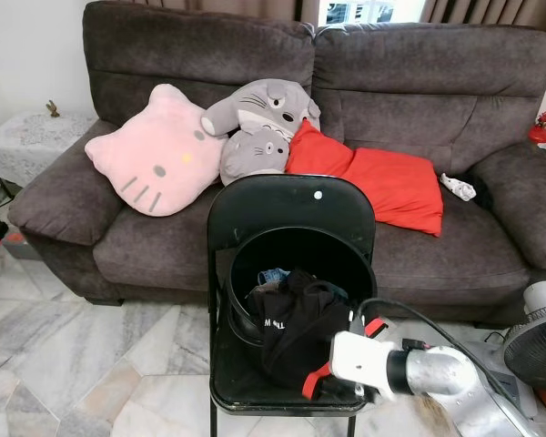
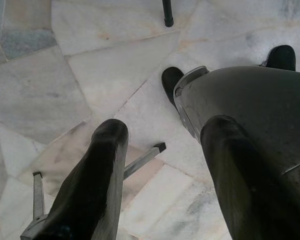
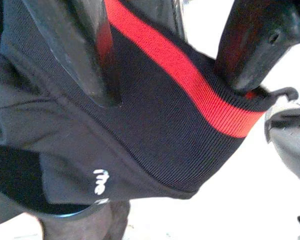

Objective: Hang hanger

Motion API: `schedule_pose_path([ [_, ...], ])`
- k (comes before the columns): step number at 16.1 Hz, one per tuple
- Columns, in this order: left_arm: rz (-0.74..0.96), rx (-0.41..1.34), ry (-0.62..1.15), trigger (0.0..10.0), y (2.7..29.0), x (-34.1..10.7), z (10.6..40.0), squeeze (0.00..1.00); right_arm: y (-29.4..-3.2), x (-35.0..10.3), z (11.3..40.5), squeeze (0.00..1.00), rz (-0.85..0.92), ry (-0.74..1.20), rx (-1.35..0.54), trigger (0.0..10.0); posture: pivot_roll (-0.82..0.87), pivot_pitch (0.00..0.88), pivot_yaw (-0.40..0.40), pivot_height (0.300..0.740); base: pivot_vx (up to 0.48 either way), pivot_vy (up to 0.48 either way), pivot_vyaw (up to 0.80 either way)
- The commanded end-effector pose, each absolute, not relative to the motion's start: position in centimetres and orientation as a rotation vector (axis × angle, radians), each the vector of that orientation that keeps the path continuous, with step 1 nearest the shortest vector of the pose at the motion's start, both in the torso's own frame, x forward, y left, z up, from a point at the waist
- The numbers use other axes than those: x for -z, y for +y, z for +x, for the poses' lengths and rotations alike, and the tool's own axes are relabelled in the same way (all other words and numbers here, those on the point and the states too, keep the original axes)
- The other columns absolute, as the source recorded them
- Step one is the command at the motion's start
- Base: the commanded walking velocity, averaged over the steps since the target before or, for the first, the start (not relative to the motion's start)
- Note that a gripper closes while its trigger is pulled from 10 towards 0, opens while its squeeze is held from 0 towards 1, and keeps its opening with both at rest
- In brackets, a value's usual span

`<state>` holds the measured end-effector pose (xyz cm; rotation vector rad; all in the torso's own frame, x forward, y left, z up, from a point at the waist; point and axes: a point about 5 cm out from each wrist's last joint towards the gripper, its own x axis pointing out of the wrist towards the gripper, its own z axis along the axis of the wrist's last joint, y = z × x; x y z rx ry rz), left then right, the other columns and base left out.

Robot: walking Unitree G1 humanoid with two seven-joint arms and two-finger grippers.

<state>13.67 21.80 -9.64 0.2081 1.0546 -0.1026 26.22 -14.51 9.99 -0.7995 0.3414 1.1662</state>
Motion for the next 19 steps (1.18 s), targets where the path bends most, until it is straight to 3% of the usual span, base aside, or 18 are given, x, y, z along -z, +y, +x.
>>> schedule_pose_path([
  [1, 0.2, 0.114, 1.085, 10.0, 21.5, 10.0, 12.9, 0.0, -14.2, -10.2, 25.5, 0.0, -0.805, 0.341, -1.202, 10.0, -0.14, 0.073, -0.001, 0.74, 0.0, 0.0, 0.0],
  [10, 0.197, 0.113, 1.086, 10.0, 21.5, 10.0, 12.9, 0.0, -16.1, -9.8, 23.6, 0.0, -0.89, 0.464, -1.236, 10.0, -0.15, 0.079, -0.009, 0.74, 0.0, 0.0, 0.0],
  [18, 0.197, 0.112, 1.086, 10.0, 21.5, 10.0, 12.8, 0.0, -20.4, -8.9, 25.8, 0.0, -1.322, 0.381, -0.847, 10.0, -0.16, 0.081, -0.014, 0.74, 0.0, 0.0, 0.0],
  [19, 0.197, 0.112, 1.086, 10.0, 21.5, 10.0, 12.9, 0.0, -20.7, -8.4, 26.0, 1.0, -1.382, 0.33, -0.765, 10.0, -0.16, 0.08, -0.016, 0.74, 0.0, 0.0, 0.0],
])
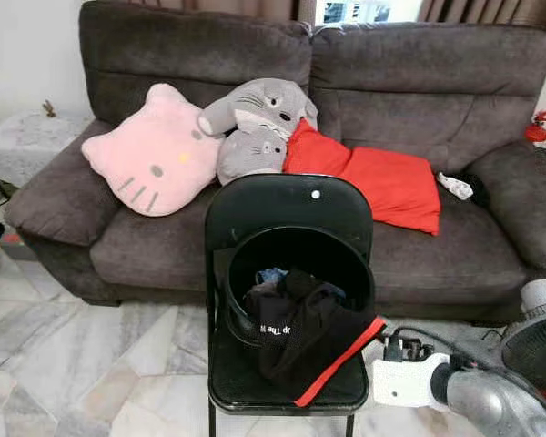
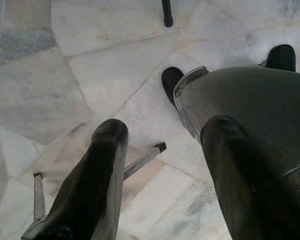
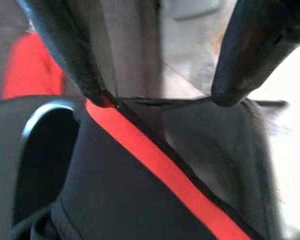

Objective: Hang hanger

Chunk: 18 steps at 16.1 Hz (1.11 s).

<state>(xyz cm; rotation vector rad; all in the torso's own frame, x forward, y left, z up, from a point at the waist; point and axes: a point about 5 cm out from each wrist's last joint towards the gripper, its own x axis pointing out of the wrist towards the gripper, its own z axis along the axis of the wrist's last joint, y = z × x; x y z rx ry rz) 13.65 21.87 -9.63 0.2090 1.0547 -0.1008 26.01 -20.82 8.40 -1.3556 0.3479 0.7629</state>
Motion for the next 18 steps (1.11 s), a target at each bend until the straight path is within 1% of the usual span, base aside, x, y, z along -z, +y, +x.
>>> schedule_pose_path([
  [1, 0.197, 0.111, 1.085, 10.0, 21.5, 10.0, 12.9, 0.0, -20.7, -8.1, 26.3, 1.0, -1.387, 0.29, -0.697, 10.0, -0.15, 0.079, -0.016, 0.74, 0.0, 0.0, 0.0],
  [2, 0.196, 0.109, 1.085, 10.0, 21.5, 10.0, 12.9, 0.0, -20.8, -7.9, 26.5, 1.0, -1.406, 0.261, -0.639, 10.0, -0.15, 0.078, -0.015, 0.74, 0.0, 0.0, 0.0],
  [3, 0.198, 0.108, 1.085, 10.0, 21.5, 10.0, 12.9, 0.0, -21.1, -7.1, 26.6, 0.97, -1.457, 0.206, -0.563, 10.0, -0.15, 0.076, -0.012, 0.74, 0.0, 0.0, 0.0],
  [4, 0.199, 0.109, 1.085, 10.0, 21.6, 10.0, 12.9, 0.0, -21.2, -6.7, 26.7, 0.38, -1.48, 0.177, -0.521, 10.0, -0.15, 0.075, -0.01, 0.74, 0.0, 0.0, 0.0],
  [5, 0.2, 0.111, 1.085, 10.0, 21.6, 10.0, 12.9, 0.0, -21.3, -6.3, 26.8, 0.0, -1.504, 0.135, -0.477, 10.0, -0.15, 0.075, -0.01, 0.74, 0.0, 0.0, 0.0],
  [9, 0.202, 0.112, 1.086, 10.0, 21.6, 10.0, 12.9, 0.0, -20.5, -4.7, 26.3, 0.0, -1.491, 0.064, -0.485, 10.0, -0.15, 0.067, -0.008, 0.74, 0.0, 0.0, 0.0],
  [12, 0.207, 0.117, 1.088, 10.0, 21.6, 10.0, 12.8, 0.0, -19.6, -3.7, 25.9, 0.0, -1.503, -0.047, -0.467, 10.0, -0.15, 0.056, -0.002, 0.74, 0.0, 0.0, 0.0],
  [18, 0.204, 0.113, 1.085, 10.0, 21.6, 10.0, 12.9, 0.0, -19.4, -2.0, 26.1, 0.0, -1.57, -0.12, -0.437, 10.0, -0.14, 0.067, -0.001, 0.74, 0.0, 0.0, 0.0],
])
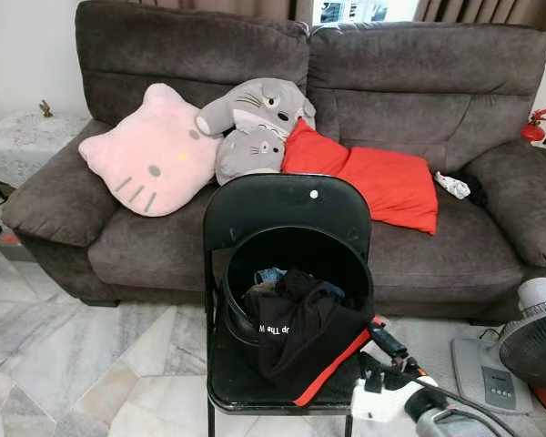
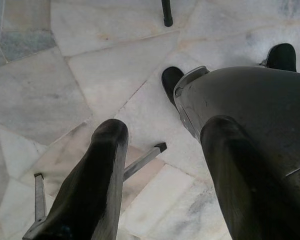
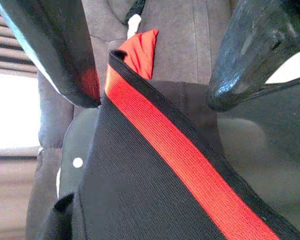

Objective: Hang hanger

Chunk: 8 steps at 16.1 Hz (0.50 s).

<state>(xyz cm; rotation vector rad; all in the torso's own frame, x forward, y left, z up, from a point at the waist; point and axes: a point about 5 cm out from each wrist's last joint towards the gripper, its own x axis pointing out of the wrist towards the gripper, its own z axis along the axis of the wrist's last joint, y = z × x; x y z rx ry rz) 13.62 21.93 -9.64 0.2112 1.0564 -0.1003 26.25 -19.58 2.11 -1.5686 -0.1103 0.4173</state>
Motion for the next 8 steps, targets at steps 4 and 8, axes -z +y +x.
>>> schedule_pose_path([
  [4, 0.204, 0.111, 1.081, 10.0, 21.7, 9.9, 13.0, 0.0, -18.5, -1.6, 26.7, 0.0, -1.591, -0.191, -0.413, 10.0, -0.13, 0.083, 0.008, 0.74, 0.0, 0.0, 0.0],
  [8, 0.203, 0.11, 1.08, 10.0, 21.7, 9.9, 13.1, 0.0, -18.3, -1.4, 27.3, 0.0, -1.595, -0.21, -0.411, 10.0, -0.13, 0.088, 0.01, 0.74, 0.0, 0.0, 0.0],
])
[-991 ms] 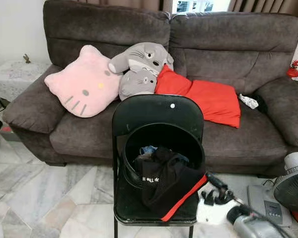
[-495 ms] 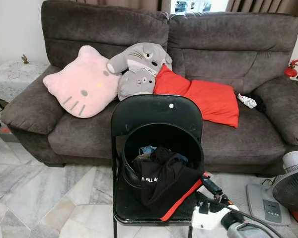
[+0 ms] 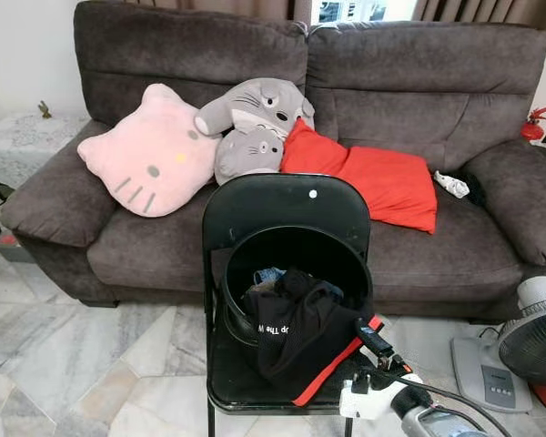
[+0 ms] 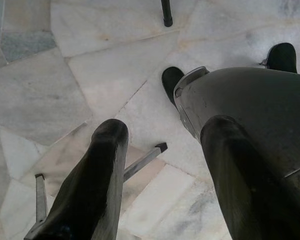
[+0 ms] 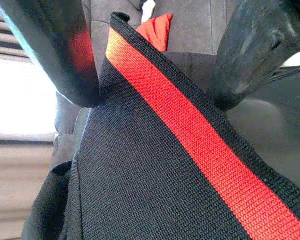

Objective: Hang hanger

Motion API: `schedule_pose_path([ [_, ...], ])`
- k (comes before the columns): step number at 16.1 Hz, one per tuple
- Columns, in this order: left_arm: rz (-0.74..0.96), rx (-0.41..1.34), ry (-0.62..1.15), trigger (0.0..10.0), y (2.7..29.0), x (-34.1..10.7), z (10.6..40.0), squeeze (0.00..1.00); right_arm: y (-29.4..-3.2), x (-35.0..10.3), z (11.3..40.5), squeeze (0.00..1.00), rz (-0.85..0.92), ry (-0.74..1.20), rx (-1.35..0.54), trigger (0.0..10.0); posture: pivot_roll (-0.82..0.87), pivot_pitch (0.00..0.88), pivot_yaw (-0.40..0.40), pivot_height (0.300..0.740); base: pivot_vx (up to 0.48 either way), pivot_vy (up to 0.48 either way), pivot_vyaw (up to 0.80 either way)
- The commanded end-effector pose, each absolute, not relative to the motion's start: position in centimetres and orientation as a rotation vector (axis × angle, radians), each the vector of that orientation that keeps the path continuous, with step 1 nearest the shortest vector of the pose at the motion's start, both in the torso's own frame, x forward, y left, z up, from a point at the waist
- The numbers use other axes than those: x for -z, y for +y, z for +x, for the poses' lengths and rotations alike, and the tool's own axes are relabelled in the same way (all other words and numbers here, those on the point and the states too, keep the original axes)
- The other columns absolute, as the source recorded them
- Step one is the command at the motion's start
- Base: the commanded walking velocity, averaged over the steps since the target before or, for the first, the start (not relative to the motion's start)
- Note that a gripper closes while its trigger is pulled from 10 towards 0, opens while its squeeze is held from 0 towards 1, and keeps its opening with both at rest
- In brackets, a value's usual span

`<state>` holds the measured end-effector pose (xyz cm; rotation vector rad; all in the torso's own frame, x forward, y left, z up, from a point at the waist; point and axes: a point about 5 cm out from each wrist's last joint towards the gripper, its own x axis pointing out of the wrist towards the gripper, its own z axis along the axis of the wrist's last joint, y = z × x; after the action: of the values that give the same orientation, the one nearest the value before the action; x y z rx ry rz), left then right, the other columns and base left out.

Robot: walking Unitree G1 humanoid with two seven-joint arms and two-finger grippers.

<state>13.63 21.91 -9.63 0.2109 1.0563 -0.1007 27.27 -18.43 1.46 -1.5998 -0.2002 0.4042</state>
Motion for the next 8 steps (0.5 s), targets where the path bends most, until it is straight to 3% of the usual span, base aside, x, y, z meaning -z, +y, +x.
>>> schedule_pose_path([
  [1, 0.204, 0.11, 1.081, 10.0, 21.69, 9.89, 13.09, 0.0, -18.2, -1.47, 27.32, 0.0, -1.592, -0.217, -0.409, 10.0, -0.13, 0.086, 0.011, 0.74, 0.0, 0.0, 0.0],
  [8, 0.203, 0.11, 1.082, 10.0, 21.66, 9.92, 13.01, 0.0, -17.45, -1.96, 27.32, 0.0, -1.551, -0.311, -0.389, 10.0, -0.13, 0.073, 0.006, 0.74, 0.0, 0.0, 0.0],
])
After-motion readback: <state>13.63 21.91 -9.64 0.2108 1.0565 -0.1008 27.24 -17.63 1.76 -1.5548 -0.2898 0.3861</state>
